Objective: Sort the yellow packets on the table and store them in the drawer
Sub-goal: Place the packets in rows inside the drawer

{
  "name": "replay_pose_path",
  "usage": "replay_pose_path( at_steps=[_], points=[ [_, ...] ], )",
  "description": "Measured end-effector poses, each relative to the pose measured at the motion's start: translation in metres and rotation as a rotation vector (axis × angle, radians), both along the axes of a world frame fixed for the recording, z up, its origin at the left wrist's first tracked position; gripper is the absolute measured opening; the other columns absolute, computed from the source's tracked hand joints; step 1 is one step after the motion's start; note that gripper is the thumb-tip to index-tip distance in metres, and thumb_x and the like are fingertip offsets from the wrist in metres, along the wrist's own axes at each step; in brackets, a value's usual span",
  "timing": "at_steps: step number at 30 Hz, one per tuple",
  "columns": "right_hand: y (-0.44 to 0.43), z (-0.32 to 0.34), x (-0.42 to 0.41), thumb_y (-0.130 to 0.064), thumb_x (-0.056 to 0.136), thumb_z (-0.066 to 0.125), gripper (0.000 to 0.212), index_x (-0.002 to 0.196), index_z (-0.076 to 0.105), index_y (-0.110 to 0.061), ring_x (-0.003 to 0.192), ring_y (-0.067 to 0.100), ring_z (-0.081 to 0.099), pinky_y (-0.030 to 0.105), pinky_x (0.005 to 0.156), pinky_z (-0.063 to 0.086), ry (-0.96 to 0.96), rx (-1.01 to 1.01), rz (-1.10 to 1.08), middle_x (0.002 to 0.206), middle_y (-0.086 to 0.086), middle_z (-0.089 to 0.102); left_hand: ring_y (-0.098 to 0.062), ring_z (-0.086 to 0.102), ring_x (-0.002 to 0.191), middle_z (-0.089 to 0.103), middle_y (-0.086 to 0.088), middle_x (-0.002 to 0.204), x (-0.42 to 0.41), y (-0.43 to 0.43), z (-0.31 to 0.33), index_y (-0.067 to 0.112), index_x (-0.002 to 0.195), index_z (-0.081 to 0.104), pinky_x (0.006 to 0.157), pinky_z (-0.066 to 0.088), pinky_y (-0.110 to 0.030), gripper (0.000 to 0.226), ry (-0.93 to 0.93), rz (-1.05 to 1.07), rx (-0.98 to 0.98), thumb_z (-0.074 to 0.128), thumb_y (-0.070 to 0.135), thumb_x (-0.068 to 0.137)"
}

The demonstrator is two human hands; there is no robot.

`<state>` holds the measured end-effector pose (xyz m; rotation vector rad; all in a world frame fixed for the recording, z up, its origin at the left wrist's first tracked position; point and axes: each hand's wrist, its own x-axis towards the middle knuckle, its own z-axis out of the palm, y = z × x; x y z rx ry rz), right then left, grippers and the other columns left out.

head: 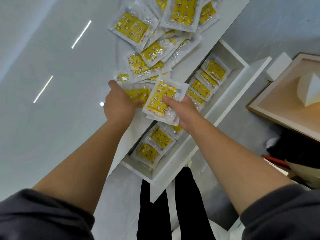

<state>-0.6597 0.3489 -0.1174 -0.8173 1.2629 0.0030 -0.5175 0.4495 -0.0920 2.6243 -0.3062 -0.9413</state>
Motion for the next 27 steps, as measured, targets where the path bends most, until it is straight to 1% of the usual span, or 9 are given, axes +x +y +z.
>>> replay_pose_path(
  at_steps=[4,8,13,15,17,19,21,24,27],
  points=[
    [0.003,0.001,0.001,-0.016,0.086,0.07,0.015,0.101,0.068,-0.018,0.097,0.025,0.07,0.05,0.092,0.053,-0.008,0.041,-0.006,0.105,0.007,0.073,-0.016,0.059,0.09,0.065,0.0,0.106,-0.001,0.001,0.004,0.014,0.113,0.059,0.075,0.045,-0.028,0.041,0.106,0.079,-0.115,0.075,0.03,0.078],
    [0.006,0.009,-0.001,-0.008,0.09,0.064,0.014,0.103,0.066,-0.013,0.1,0.029,0.068,0.051,0.09,0.053,-0.109,0.213,-0.112,0.11,0.012,0.07,-0.02,0.067,0.096,0.07,-0.001,0.102,-0.002,0.015,0.012,0.02,0.102,0.066,0.089,0.054,-0.037,0.017,0.419,0.247,-0.37,0.068,0.023,0.086],
    [0.005,0.019,-0.002,-0.006,0.09,0.062,0.032,0.122,0.057,-0.007,0.103,0.029,0.067,0.051,0.091,0.053,-0.132,0.25,-0.187,0.114,0.014,0.068,-0.022,0.067,0.095,0.064,-0.005,0.107,0.004,0.021,0.018,0.02,0.113,0.053,0.077,0.058,-0.036,0.032,0.461,0.318,-0.436,0.067,0.012,0.086],
    [0.003,0.021,-0.002,-0.006,0.09,0.062,0.03,0.12,0.057,-0.006,0.099,0.028,0.068,0.05,0.089,0.053,-0.147,0.254,-0.205,0.11,0.013,0.069,-0.023,0.065,0.091,0.062,-0.004,0.101,0.018,0.022,0.017,0.019,0.109,0.053,0.073,0.057,-0.036,0.032,0.33,0.155,-0.367,0.07,0.012,0.082],
    [0.002,0.022,-0.003,-0.006,0.091,0.061,0.021,0.111,0.061,-0.008,0.097,0.028,0.069,0.051,0.09,0.053,-0.173,0.259,-0.198,0.105,0.012,0.071,-0.029,0.061,0.095,0.062,-0.008,0.102,0.035,0.019,0.013,0.014,0.105,0.061,0.08,0.051,-0.04,0.03,0.144,-0.152,-0.193,0.074,0.017,0.078],
    [0.002,0.019,-0.006,-0.007,0.091,0.062,0.017,0.108,0.063,-0.01,0.098,0.028,0.069,0.051,0.091,0.052,-0.152,0.241,-0.176,0.104,0.011,0.071,-0.031,0.053,0.11,0.054,-0.013,0.12,0.049,0.01,0.009,0.008,0.107,0.065,0.091,0.044,-0.041,0.037,-0.045,-0.413,-0.045,0.077,0.023,0.076],
    [0.004,0.016,-0.008,-0.01,0.089,0.065,0.027,0.116,0.061,-0.008,0.1,0.028,0.068,0.051,0.092,0.052,-0.09,0.209,-0.157,0.109,0.012,0.07,-0.03,0.043,0.124,0.042,-0.011,0.138,0.054,0.001,0.007,0.006,0.103,0.066,0.1,0.039,-0.043,0.035,-0.125,-0.59,-0.018,0.078,0.023,0.075],
    [0.009,0.015,-0.009,-0.011,0.089,0.066,0.027,0.115,0.061,-0.008,0.101,0.029,0.068,0.052,0.092,0.052,-0.06,0.2,-0.167,0.111,0.012,0.07,-0.031,0.038,0.126,0.036,-0.009,0.142,0.051,-0.005,0.003,0.006,0.094,0.066,0.101,0.038,-0.043,0.024,-0.137,-0.713,-0.014,0.076,0.02,0.077],
    [0.014,0.017,-0.01,-0.01,0.09,0.064,0.018,0.108,0.063,-0.01,0.103,0.029,0.067,0.051,0.092,0.052,-0.078,0.218,-0.202,0.109,0.011,0.07,-0.033,0.047,0.107,0.044,-0.013,0.121,0.039,0.003,-0.001,0.008,0.086,0.061,0.09,0.044,-0.041,0.016,-0.095,-0.642,-0.025,0.071,0.018,0.081]
  ],
)
